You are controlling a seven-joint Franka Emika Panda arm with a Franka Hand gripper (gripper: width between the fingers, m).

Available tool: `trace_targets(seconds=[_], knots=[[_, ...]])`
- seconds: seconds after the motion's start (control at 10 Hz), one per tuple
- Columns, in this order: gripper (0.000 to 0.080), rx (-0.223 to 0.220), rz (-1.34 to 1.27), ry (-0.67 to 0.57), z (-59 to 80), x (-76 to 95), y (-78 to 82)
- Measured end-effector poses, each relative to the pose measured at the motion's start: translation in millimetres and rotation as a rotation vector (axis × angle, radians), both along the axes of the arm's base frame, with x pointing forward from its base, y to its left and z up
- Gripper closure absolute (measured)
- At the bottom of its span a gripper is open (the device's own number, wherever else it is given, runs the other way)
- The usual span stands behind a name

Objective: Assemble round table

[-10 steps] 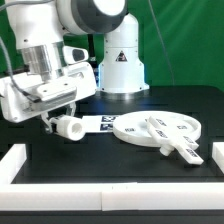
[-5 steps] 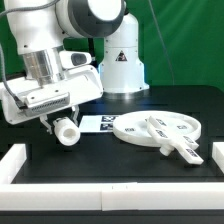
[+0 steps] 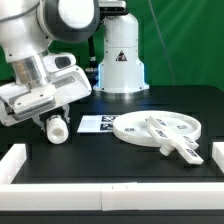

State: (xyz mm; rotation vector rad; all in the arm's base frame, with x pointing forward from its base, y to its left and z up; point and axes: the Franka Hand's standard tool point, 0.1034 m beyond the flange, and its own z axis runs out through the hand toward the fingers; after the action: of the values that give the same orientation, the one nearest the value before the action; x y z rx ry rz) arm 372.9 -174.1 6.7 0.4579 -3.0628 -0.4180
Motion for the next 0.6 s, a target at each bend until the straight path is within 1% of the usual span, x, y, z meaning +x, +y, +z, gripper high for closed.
trace_targets(seconds=[0.4, 0.5, 0.6], knots=[[0.0481, 0.0, 0.024, 0.0, -1.9, 0.9, 3.8], [0.0293, 0.0, 0.027, -0.003, -1.0, 2.2, 4.4], [0.0195, -0.001, 0.03, -0.006, -0.2, 3.3, 4.6]])
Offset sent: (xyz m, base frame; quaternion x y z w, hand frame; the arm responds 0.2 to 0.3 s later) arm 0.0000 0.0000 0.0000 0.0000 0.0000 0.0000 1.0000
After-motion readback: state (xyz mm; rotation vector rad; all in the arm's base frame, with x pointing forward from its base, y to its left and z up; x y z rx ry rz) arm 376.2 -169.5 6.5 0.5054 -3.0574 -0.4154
